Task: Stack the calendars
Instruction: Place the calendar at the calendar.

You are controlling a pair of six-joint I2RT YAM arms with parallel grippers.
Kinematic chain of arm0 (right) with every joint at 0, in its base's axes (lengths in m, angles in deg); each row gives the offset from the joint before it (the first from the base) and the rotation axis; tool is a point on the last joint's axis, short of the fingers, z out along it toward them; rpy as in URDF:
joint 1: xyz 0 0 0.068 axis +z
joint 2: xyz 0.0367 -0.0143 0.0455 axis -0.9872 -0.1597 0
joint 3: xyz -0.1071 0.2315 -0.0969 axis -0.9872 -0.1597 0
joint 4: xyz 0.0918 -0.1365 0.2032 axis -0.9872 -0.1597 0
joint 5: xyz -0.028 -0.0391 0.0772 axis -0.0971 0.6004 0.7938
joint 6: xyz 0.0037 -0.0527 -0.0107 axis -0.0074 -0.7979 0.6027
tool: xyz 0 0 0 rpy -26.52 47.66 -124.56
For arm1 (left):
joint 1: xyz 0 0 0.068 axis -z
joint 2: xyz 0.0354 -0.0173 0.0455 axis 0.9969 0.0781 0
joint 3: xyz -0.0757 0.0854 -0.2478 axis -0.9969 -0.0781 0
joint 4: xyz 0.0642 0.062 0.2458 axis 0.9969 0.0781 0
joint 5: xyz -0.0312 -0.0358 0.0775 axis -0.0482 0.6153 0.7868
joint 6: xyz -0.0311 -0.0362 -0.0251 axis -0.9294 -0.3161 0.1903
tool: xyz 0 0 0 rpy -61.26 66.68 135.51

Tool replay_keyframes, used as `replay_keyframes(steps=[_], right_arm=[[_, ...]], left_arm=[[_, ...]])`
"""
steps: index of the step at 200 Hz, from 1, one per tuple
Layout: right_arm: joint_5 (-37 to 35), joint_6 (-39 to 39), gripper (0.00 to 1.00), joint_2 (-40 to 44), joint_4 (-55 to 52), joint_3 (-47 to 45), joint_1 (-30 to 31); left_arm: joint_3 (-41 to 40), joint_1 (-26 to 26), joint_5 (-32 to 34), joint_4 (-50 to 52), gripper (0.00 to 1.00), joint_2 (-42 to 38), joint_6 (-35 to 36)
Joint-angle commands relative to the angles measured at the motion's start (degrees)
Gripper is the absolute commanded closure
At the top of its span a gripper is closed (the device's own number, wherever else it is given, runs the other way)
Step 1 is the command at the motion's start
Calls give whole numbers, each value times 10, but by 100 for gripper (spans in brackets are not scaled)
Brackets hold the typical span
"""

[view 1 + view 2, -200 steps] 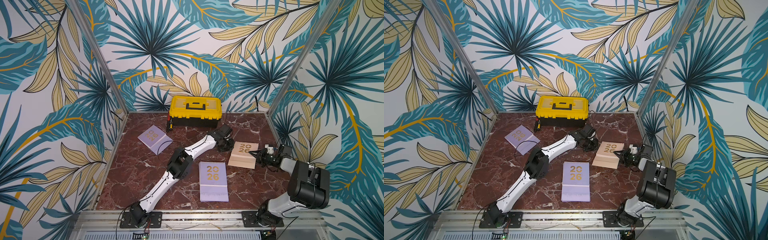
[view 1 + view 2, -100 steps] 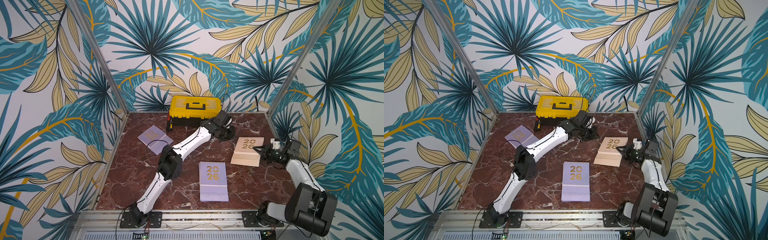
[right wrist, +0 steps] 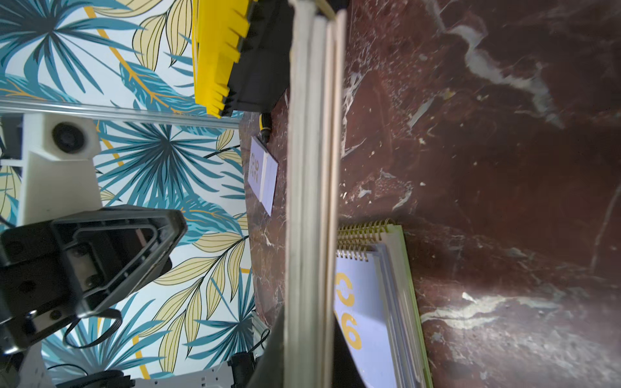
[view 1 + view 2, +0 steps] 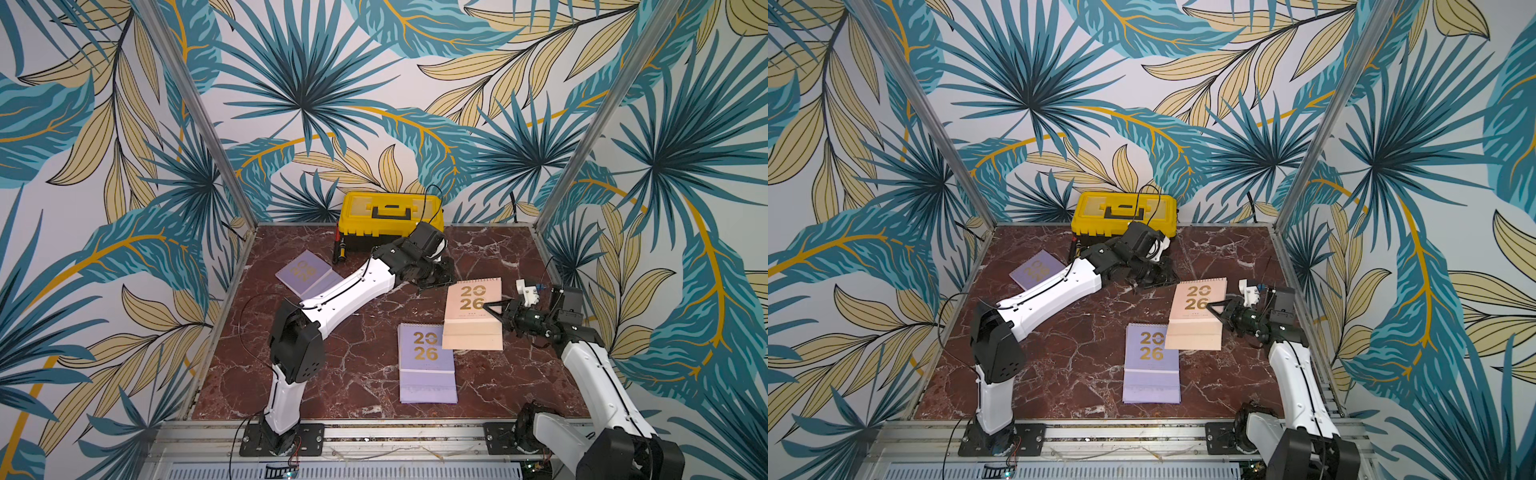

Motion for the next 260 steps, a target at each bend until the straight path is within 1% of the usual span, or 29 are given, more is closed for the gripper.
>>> replay_keyframes(steps=[1,44,74,101,147,171,224,260], right_arm=[[33,47,100,31,64,-39,28],[17,149,100,90,215,-136,97],[-5,159,100,113,258,-183,140],[-19,187,100,117,318,-219,174],[-53,200,100,119,356,-243,230],[-73,208,100,113,381,-252,248],[-95,219,100,75,438,-262,278],[-100,222,100,64,454,-272,291]], left_arm=[[-57,-7,17,-24,87,-54,8],[-175,-14,31,-54,83,-132,-4],[-242,-20,34,-68,82,-171,-12],[-290,-21,39,-84,82,-198,-22],[-336,-24,46,-93,81,-225,-28],[-350,-28,45,-94,78,-232,-30],[-374,-35,44,-96,71,-246,-32],[-396,-39,42,-104,69,-253,-35]])
